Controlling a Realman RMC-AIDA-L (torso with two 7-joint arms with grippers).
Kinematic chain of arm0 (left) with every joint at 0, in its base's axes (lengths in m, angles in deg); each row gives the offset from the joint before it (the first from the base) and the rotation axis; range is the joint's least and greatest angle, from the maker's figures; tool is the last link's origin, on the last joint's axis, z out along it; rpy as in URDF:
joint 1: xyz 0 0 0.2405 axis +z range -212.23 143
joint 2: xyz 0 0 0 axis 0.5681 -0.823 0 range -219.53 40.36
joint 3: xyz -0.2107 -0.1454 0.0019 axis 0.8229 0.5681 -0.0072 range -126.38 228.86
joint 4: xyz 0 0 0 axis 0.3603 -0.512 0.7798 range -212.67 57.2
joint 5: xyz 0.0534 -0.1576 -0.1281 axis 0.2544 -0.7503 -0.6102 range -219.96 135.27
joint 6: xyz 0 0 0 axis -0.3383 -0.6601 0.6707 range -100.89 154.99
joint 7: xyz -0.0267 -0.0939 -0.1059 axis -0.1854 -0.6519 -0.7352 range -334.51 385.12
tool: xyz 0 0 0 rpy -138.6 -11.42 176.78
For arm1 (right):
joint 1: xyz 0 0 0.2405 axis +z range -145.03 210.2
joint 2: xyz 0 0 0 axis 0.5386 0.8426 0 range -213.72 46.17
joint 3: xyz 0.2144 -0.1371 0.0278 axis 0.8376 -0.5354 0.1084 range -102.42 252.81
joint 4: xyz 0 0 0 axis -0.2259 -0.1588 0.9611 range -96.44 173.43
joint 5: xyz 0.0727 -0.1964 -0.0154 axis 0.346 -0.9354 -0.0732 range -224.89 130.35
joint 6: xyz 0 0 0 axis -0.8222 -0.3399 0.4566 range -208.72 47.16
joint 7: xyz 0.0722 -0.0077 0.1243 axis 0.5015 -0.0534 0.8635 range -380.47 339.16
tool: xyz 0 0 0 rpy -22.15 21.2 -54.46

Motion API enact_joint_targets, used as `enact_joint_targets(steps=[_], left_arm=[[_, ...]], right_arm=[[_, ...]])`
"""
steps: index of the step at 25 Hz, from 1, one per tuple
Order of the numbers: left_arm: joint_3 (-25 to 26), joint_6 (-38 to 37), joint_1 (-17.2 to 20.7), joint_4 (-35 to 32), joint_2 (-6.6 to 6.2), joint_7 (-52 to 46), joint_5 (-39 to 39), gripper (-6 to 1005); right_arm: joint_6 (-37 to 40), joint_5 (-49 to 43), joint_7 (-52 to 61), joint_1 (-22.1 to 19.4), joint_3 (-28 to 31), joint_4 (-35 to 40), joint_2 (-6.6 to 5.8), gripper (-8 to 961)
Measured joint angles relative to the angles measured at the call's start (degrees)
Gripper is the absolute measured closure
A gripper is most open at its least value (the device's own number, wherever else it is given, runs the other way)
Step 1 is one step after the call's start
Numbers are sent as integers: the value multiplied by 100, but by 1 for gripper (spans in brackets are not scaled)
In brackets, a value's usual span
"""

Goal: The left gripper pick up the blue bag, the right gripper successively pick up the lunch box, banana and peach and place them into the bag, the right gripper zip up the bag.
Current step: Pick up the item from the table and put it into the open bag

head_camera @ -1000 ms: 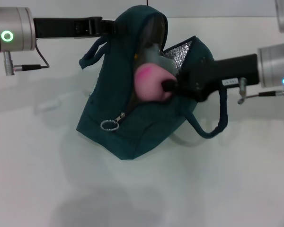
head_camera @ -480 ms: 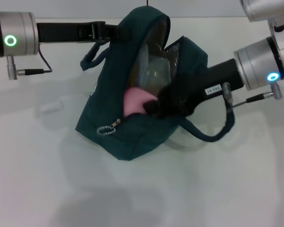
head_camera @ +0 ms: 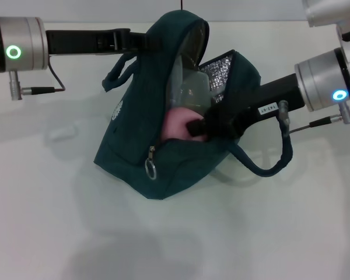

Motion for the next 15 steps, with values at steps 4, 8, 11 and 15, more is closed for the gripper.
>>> enact_joint_targets(steps=[4, 8, 11, 15], left_arm=[[1, -15, -3, 0, 5, 0, 0, 937], [2, -23, 13, 0, 7, 0, 1, 937], [3, -26, 15, 0, 11, 0, 2, 937], [3, -28, 24, -1, 14, 13, 5, 937]], right_arm=[[-41, 39, -65, -25, 2, 47, 41, 910], [-5, 175, -343, -163, 85, 167, 56, 827], [34, 372, -516, -302, 164, 214, 59, 744], [245, 499, -630, -603, 548, 403, 51, 551]])
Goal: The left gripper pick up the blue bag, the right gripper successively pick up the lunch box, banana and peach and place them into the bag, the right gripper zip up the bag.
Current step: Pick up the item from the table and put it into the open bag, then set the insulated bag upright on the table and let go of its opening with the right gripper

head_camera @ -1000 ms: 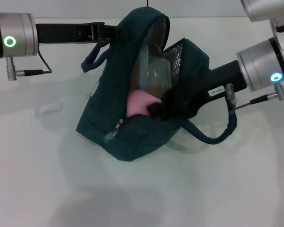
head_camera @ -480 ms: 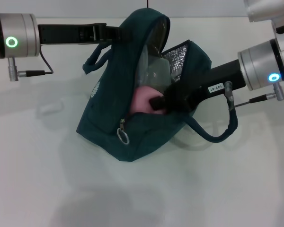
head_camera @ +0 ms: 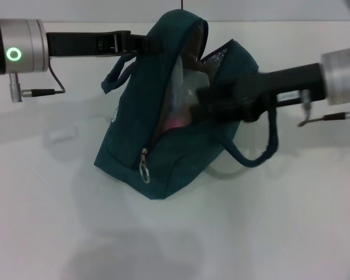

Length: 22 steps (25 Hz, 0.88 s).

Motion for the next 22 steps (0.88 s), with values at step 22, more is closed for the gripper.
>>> enact_joint_targets(steps=[22], left_arm=[[35, 15, 20, 17, 0, 22, 10, 936]], right_arm=[[296, -430, -399, -1628, 1338, 246, -210, 298]])
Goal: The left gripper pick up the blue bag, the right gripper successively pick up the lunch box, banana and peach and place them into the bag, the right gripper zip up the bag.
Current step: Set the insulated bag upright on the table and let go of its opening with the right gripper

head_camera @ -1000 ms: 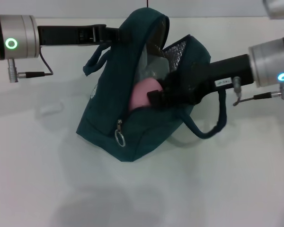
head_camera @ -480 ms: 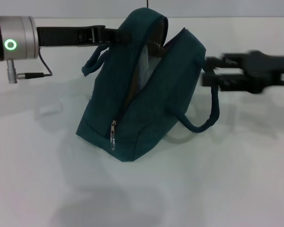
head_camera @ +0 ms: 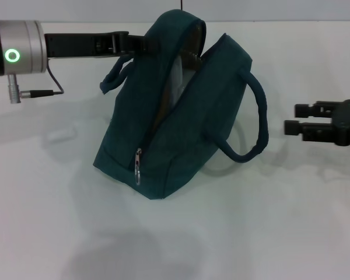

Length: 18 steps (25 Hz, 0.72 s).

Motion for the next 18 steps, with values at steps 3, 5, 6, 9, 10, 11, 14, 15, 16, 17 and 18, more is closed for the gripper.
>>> enact_joint_targets(steps=[3, 5, 6, 9, 10, 11, 14, 15, 16, 17, 18], left_arm=[[0, 2, -1, 0, 0, 5, -3, 936], [0, 3, -1, 0, 0, 6, -4, 936], [0, 3, -1, 0, 0, 7, -4, 936], [-3, 4, 30, 0, 6, 8, -4, 936], [-3, 4, 50, 0, 8, 9, -4, 936], [-3, 3, 65, 0, 10, 9, -3, 936], [-2, 3, 84, 0, 20, 11, -3, 936], [-2, 2, 110, 0, 37, 16, -3, 936], [-2, 2, 115, 0, 39, 17, -3, 936], [-2, 1, 137, 0, 42, 18, -5, 936], [0, -1, 164, 0, 43, 18, -5, 936]], right_arm=[[-315, -351, -5, 226, -19, -16, 169, 299], [-541, -519, -6, 439, -104, -121, 232, 299], [-661, -544, -7, 562, -177, -220, 238, 300], [-1015, -546, -17, 962, -320, -570, 248, 300], [-1140, -545, -32, 1093, -345, -680, 255, 300], [-1258, -544, -46, 1201, -365, -772, 261, 300], [-1724, -507, -70, 1382, -416, -918, 282, 301], [-1905, -462, -73, 1402, -446, -930, 288, 301], [-2037, -390, -90, 1401, -483, -932, 292, 301], [-2171, -235, -150, 1380, -534, -933, 294, 302], [-2265, -109, -216, 1356, -567, -935, 294, 302]])
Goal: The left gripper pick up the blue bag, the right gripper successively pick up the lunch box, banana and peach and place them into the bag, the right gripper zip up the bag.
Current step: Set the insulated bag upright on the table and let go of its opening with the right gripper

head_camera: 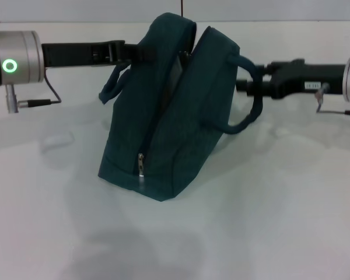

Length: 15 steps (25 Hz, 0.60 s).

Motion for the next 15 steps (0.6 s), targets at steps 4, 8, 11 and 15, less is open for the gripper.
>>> enact_joint_targets(steps=[4, 8, 11, 15], left_arm=[[0, -7, 112, 0, 2, 0, -7, 936], [0, -17, 150, 0, 2, 0, -18, 936], [-5, -65, 190, 0, 22, -1, -22, 936], [-1, -305, 223, 123, 85, 70, -115, 936]], right_arm=[[-206, 1050, -694, -253, -49, -4, 7, 329], [-140, 2202, -1532, -618, -55, -6, 8, 366], [20, 2779, -2018, -794, -117, -13, 8, 393], [521, 3952, -2968, -1109, -405, -11, 5, 648]])
